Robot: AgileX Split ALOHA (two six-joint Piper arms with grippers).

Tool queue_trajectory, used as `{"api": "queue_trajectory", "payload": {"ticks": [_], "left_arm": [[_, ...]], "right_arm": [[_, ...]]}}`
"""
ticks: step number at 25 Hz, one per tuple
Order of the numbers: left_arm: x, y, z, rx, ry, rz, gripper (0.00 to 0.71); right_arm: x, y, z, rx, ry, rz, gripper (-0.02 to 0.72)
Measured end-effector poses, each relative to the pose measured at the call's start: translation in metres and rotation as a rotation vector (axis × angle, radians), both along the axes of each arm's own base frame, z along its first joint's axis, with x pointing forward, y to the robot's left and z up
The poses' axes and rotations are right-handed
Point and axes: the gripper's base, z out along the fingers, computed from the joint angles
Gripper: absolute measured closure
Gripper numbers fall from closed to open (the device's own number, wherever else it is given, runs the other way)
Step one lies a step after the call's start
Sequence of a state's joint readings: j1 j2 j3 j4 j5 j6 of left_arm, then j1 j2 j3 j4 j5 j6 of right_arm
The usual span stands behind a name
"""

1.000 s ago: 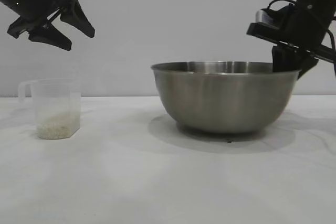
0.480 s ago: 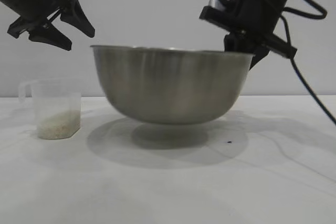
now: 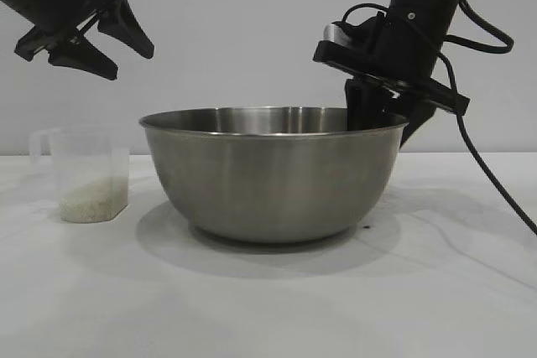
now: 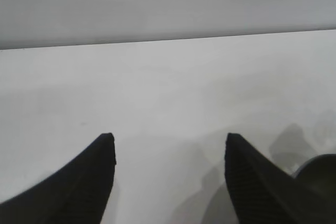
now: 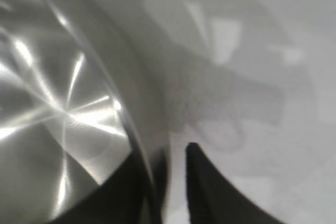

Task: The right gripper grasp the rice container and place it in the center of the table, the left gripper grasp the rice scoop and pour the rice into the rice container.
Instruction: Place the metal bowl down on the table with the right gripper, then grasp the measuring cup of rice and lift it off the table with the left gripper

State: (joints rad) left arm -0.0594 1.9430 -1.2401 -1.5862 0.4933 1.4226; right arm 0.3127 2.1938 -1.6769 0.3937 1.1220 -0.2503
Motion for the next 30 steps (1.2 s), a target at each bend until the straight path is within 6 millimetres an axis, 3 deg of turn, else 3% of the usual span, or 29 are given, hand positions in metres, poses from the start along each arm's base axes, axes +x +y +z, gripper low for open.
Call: {"api": "queue_trajectory", "payload": {"ticks": [2,4,10,11,19,25,30], "left_arm": [[0.0,0.0,0.0,0.0,0.0,0.0,0.255],[0.0,0.0,0.0,0.0,0.0,0.0,0.255],[0.0,0.0,0.0,0.0,0.0,-0.001,0.255],[0.0,0.0,0.0,0.0,0.0,-0.001,0.255],[0.0,0.0,0.0,0.0,0.0,-0.001,0.255],[0.0,0.0,0.0,0.0,0.0,-0.001,0.255],[0.0,0.0,0.0,-0.001,0.0,-0.002,0.255]], "right_arm": [[0.003,-0.001,0.008,-0.02,-0.016,0.022,0.177],[0.007,-0.002,0.018,-0.044,-0.03,0.046,0.088],[0.021,-0.014,0.055,-0.049,-0.14,0.03,0.092],[0.022,-0.018,0.061,-0.05,-0.15,0.021,0.134],[0.023,-0.082,0.11,-0.054,-0.246,-0.12,0.137],[0.011,-0.126,0.155,-0.061,-0.344,-0.22,0.137],[-0.016,-0.15,0.194,-0.08,-0.425,-0.282,0.137]]}}
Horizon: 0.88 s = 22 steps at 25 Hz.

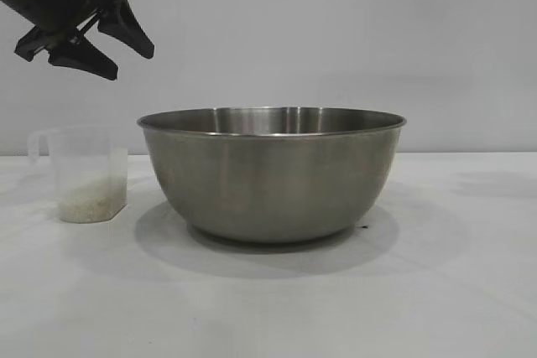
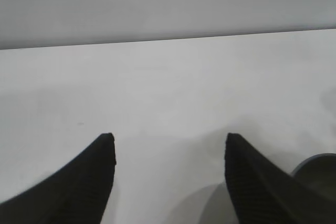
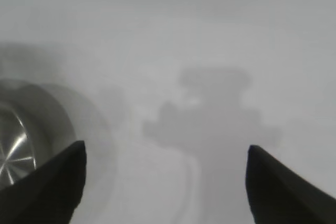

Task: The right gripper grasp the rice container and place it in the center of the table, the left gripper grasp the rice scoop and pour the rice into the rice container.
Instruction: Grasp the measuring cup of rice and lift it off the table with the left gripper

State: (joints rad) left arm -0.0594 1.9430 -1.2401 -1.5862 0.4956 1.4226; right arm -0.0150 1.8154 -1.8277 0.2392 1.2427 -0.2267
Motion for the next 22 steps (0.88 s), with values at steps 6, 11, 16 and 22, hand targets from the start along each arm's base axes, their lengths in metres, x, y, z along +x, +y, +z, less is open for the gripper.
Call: {"api": "queue_trajectory", "payload": {"ticks": [6,11,16,22], "left_arm": [[0.0,0.0,0.0,-0.001,0.0,0.0,0.255],[0.0,0.001,0.0,0.004,0.0,0.01,0.255],[0.001,0.002,0.0,0.011,0.0,0.02,0.255],[0.001,0.002,0.0,0.005,0.0,0.026,0.255]], "right_arm": [[-0.057,-0.002,0.028,-0.013,-0.038,-0.008,0.137],[-0.118,-0.002,0.041,0.003,-0.053,-0.072,0.137],[-0.179,-0.005,0.038,-0.034,-0.07,-0.093,0.137],[-0.25,-0.005,0.012,-0.057,-0.099,-0.099,0.137]]}}
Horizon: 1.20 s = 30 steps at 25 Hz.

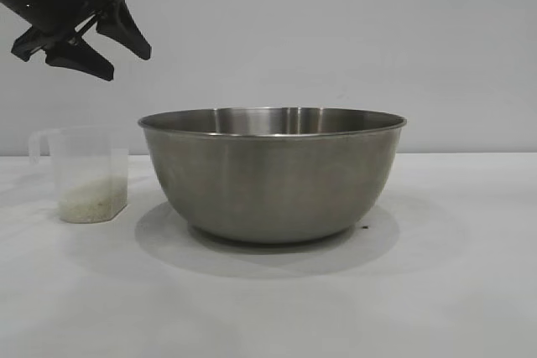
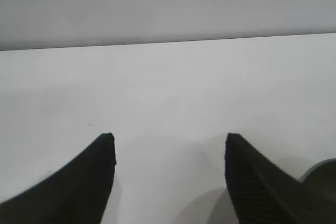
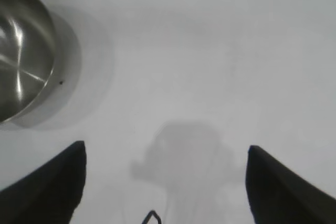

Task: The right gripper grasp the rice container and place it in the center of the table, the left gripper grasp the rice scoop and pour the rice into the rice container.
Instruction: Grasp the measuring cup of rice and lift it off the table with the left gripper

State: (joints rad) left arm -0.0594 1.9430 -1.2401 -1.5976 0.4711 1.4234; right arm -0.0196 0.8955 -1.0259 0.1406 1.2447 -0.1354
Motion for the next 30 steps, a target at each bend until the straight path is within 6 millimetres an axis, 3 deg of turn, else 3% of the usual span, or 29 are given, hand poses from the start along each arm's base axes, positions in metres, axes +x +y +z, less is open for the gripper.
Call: {"api": "queue_trajectory", "payload": {"ticks": [8,15,22,30], "left_arm": [[0.0,0.0,0.0,-0.004,0.0,0.003,0.255],[0.0,0.0,0.0,-0.004,0.0,0.003,0.255],[0.0,0.0,0.0,-0.004,0.0,0.003,0.255],[0.0,0.0,0.0,-0.001,-0.001,0.005,0.255]], "right_arm": [[-0.072,0.0,-0.057,-0.014,-0.102,-0.016,0.137],[-0.114,-0.001,-0.089,-0.029,-0.225,-0.022,0.137],[-0.148,-0.001,-0.098,-0.036,-0.448,-0.029,0.137],[-0.151,-0.001,-0.098,-0.036,-0.472,-0.032,0.137]]}}
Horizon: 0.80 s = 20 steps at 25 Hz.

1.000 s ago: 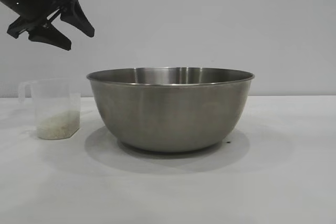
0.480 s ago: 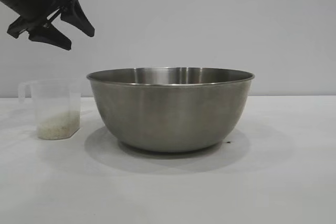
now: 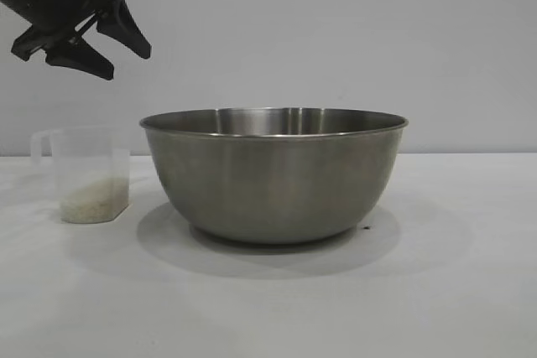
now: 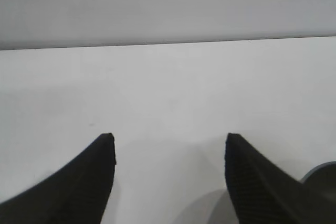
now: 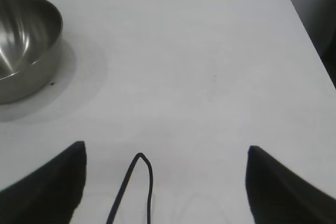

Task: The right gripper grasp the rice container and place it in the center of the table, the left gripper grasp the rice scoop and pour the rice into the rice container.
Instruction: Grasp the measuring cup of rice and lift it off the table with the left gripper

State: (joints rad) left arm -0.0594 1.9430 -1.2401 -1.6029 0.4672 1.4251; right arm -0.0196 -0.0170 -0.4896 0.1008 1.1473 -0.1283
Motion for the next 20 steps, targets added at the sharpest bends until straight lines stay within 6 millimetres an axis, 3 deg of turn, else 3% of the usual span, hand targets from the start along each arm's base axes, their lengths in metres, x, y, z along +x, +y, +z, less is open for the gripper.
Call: {"api": "queue_trajectory", "payload": {"ticks": [13,15,20], "left_arm": [[-0.001,0.0,0.0,0.027,-0.004,-0.023,0.255],[-0.004,0.002,0.006,0.059,-0.021,-0.045,0.255],[-0.022,0.011,0.044,0.147,-0.053,-0.11,0.255]], "right_arm": [[0.0,-0.001,0.0,0.002,0.0,0.049,0.137],[0.0,-0.001,0.0,0.002,0.0,0.049,0.137],[0.0,-0.001,0.0,0.002,0.0,0.049,0.137]]}}
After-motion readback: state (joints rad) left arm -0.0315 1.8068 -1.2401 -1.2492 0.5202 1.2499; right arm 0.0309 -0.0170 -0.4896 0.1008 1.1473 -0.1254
